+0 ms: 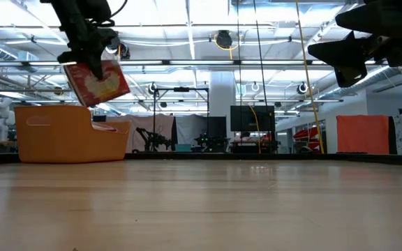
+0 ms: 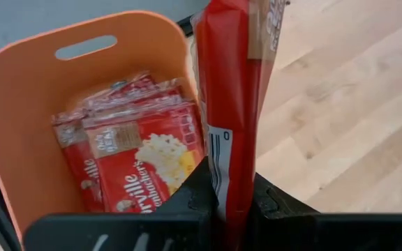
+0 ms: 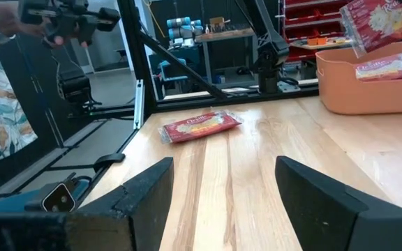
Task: Sort popcorn bags into baskets
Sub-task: Put the red popcorn bag into the orange bin
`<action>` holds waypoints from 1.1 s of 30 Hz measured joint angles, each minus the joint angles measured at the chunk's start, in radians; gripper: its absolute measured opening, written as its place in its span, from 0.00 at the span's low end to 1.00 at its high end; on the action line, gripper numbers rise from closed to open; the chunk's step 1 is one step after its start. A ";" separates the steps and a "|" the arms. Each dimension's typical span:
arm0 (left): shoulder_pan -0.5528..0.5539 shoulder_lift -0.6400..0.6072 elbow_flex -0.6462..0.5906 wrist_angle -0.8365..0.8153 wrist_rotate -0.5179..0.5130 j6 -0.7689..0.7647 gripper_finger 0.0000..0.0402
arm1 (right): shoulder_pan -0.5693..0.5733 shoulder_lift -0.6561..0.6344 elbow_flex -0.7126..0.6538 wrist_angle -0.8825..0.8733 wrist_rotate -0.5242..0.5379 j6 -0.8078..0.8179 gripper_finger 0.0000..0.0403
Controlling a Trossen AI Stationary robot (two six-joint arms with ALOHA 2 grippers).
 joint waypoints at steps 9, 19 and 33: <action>0.034 0.007 -0.091 0.024 -0.001 0.003 0.11 | 0.000 0.000 0.000 -0.018 -0.003 0.029 0.60; 0.068 0.007 -0.198 0.032 -0.096 -0.016 0.11 | 0.000 0.000 0.000 -0.017 -0.003 0.016 0.60; 0.070 0.005 -0.249 0.029 -0.164 -0.009 0.12 | 0.000 0.000 0.000 -0.016 -0.003 0.013 0.60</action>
